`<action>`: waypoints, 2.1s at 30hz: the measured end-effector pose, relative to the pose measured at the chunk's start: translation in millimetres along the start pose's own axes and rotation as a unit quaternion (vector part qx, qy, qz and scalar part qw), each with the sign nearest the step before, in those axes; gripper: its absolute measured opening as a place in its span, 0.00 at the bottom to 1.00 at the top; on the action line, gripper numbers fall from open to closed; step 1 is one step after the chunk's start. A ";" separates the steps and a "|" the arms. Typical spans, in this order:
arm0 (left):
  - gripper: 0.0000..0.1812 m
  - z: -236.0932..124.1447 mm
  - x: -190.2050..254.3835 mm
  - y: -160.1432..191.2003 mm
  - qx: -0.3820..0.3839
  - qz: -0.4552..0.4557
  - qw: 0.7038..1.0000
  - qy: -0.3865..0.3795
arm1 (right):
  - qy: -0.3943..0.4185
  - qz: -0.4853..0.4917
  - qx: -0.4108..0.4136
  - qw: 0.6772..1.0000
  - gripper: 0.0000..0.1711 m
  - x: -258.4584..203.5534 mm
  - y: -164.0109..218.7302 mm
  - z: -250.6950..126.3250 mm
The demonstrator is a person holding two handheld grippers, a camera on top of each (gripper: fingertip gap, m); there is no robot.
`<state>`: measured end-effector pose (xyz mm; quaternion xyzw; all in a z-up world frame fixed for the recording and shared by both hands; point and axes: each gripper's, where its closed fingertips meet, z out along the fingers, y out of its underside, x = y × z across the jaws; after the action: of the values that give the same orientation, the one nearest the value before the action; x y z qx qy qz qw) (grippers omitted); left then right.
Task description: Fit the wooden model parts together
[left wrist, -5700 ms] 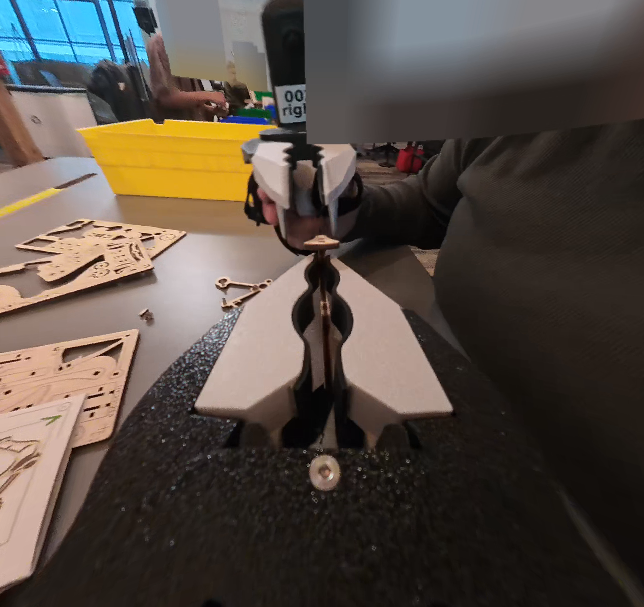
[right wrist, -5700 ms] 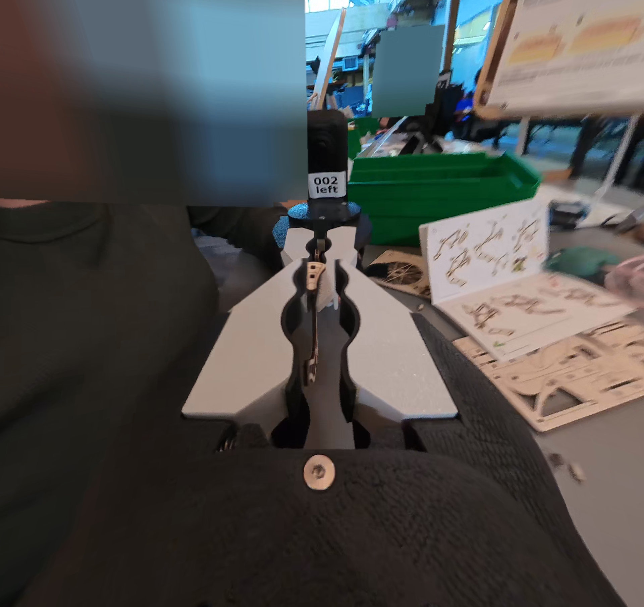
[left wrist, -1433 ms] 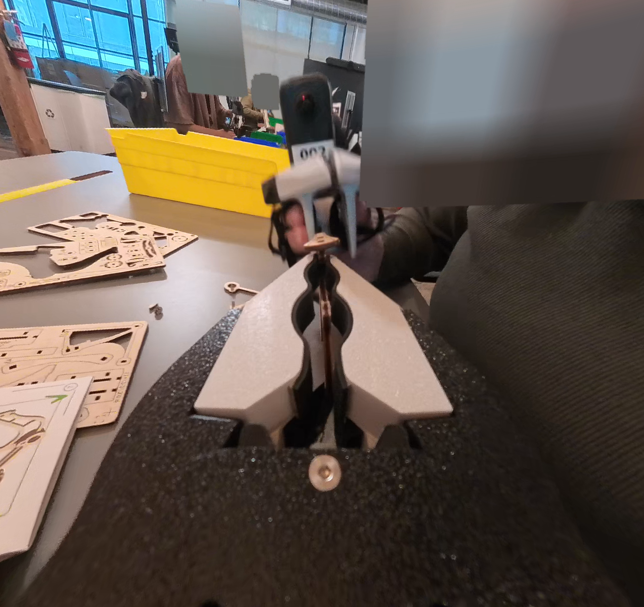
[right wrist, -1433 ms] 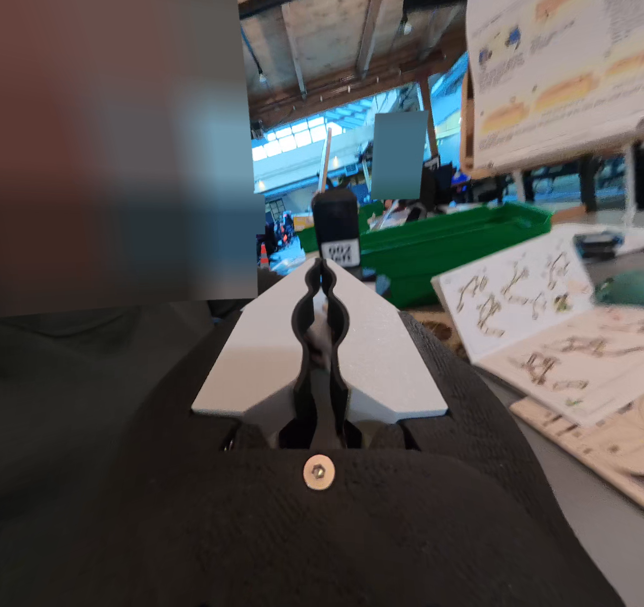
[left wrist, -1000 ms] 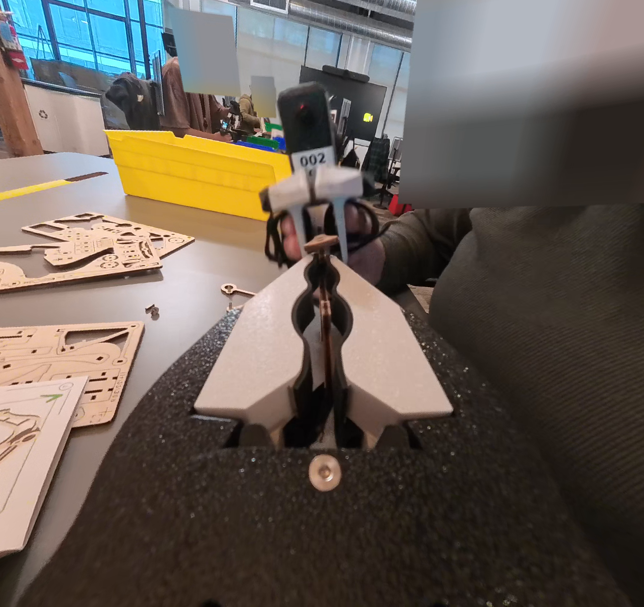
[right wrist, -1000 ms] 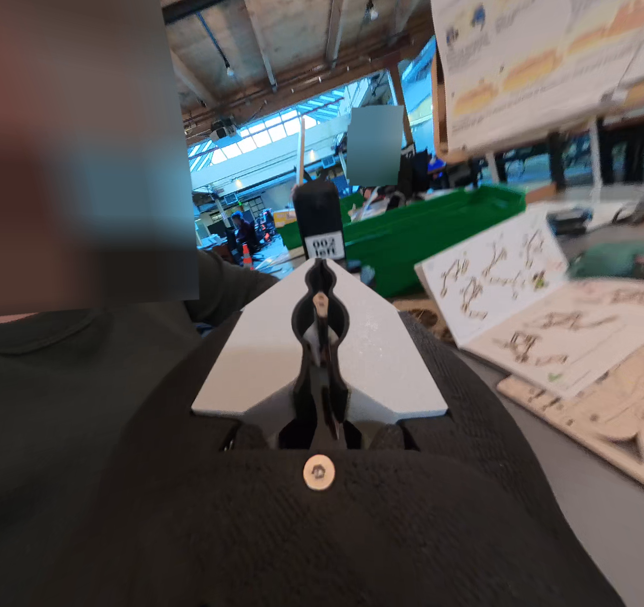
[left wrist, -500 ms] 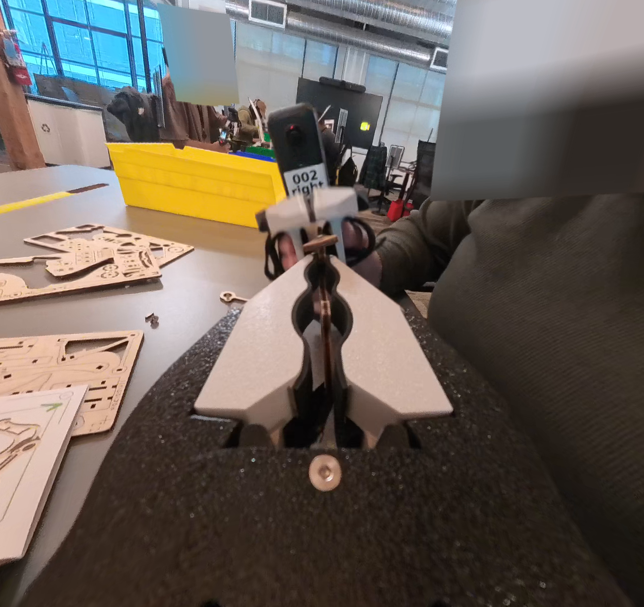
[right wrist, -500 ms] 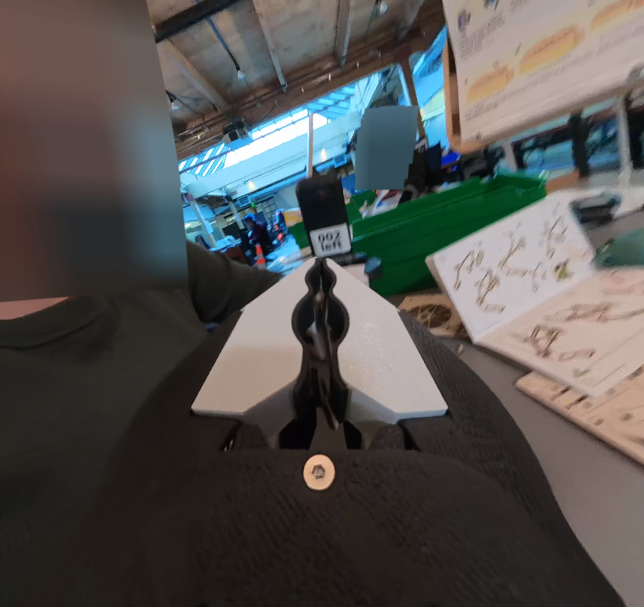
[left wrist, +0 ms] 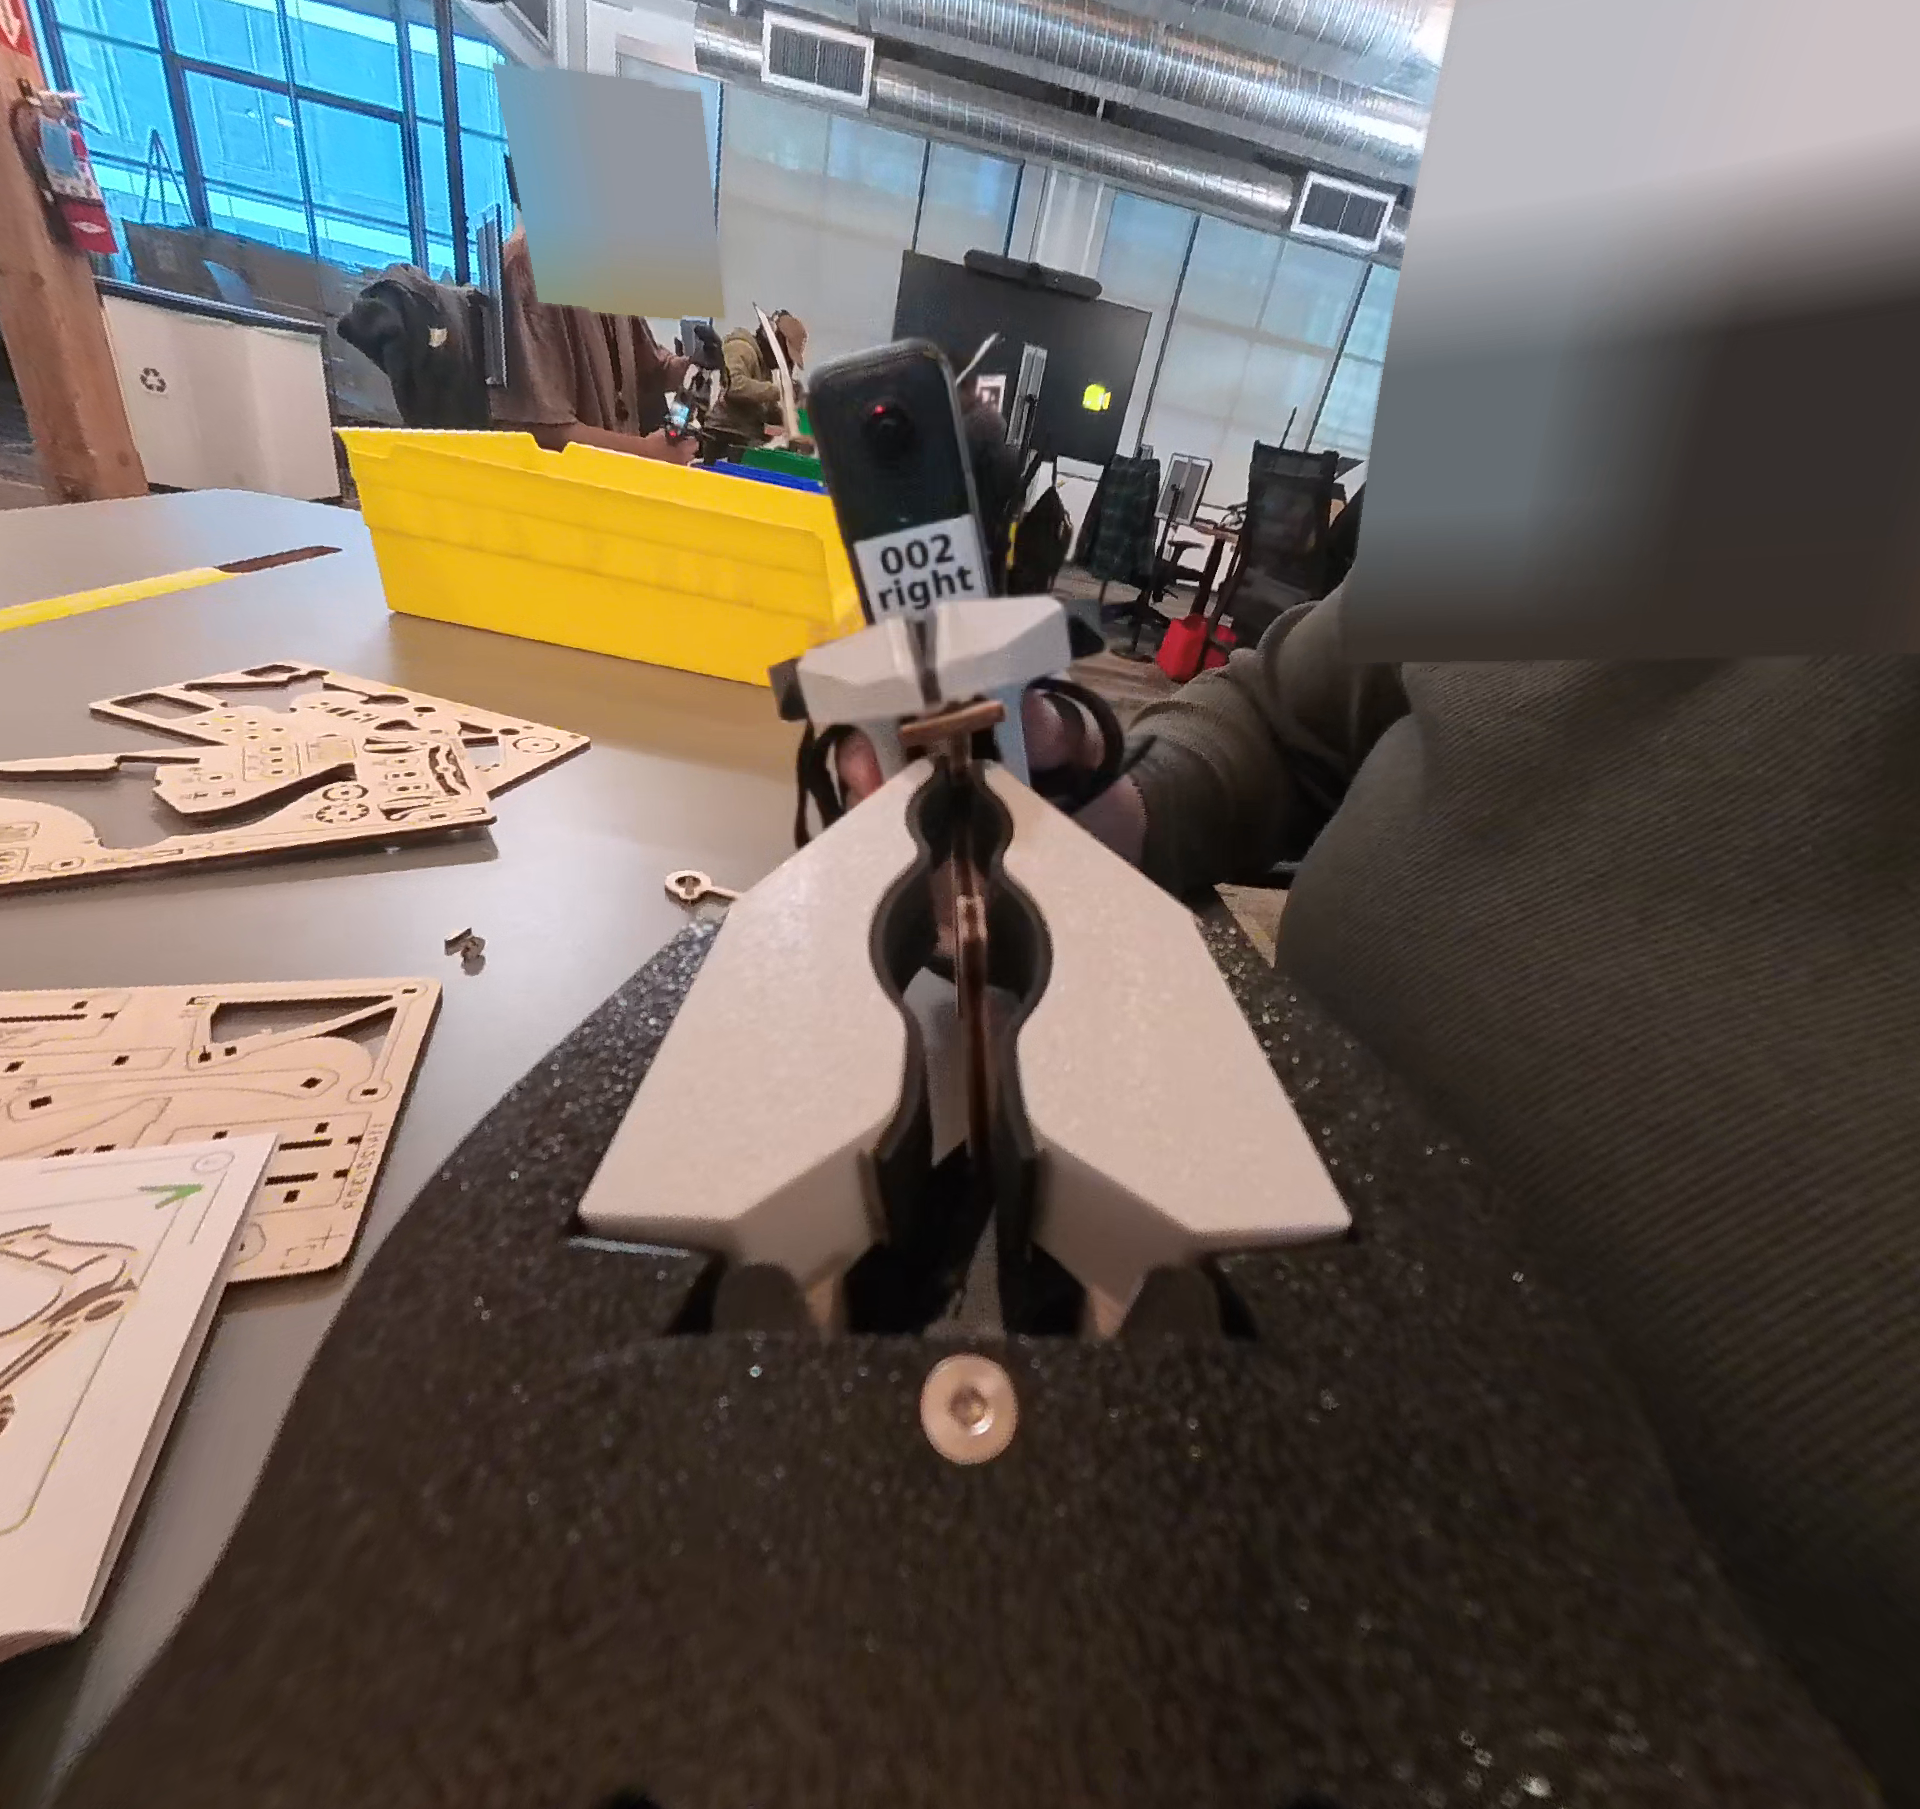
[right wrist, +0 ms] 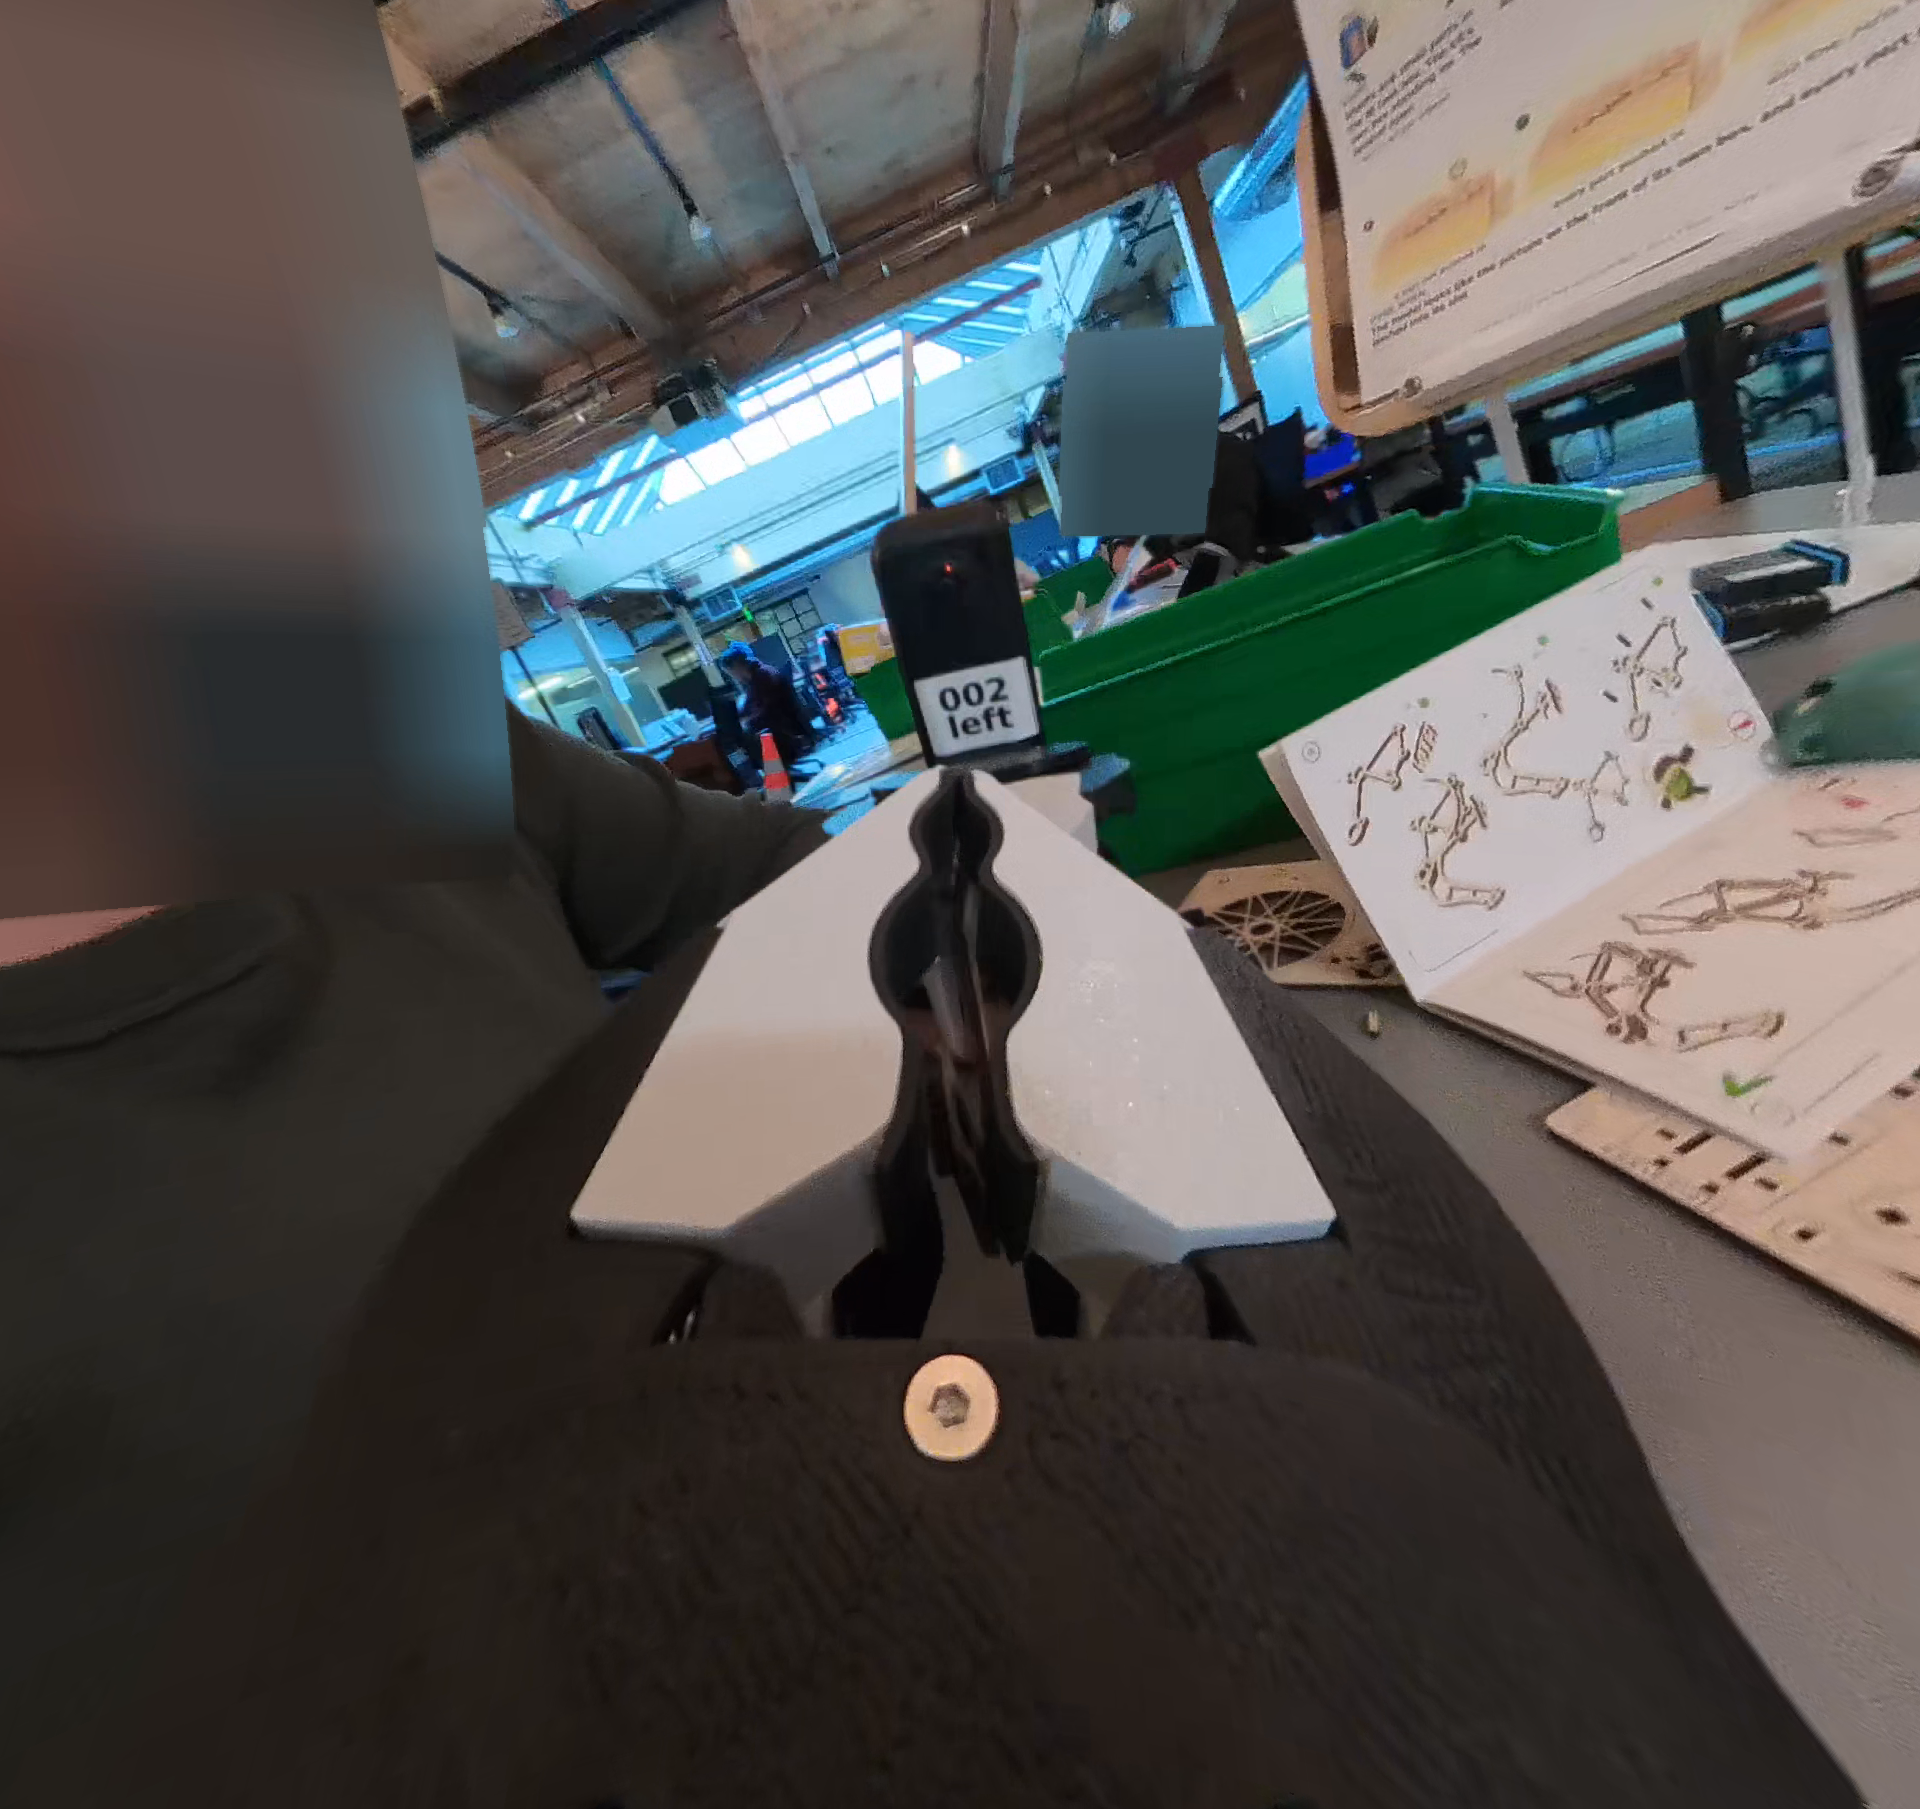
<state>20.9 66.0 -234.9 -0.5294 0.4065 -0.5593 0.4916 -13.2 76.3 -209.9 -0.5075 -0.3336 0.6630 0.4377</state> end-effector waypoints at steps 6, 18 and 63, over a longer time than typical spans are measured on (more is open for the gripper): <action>0.00 0.2 -1.1 3.5 -0.011 0.001 1.000 -0.002 | 0.002 -0.006 -0.012 1.000 0.00 -4.1 6.7 0.9; 0.00 0.4 -0.5 0.8 -0.002 -0.003 1.000 -0.001 | 0.012 -0.036 0.022 0.999 0.00 -4.4 -22.0 -4.5; 0.00 -5.7 -35.8 -34.4 0.078 -0.290 0.954 0.000 | 0.172 -0.573 -0.065 0.798 0.47 -10.5 -45.1 -46.3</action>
<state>9.6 107.2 -208.9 -0.5844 0.1903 -0.7079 0.3480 43.5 84.3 -178.0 -0.3563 -0.5256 0.1695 0.7537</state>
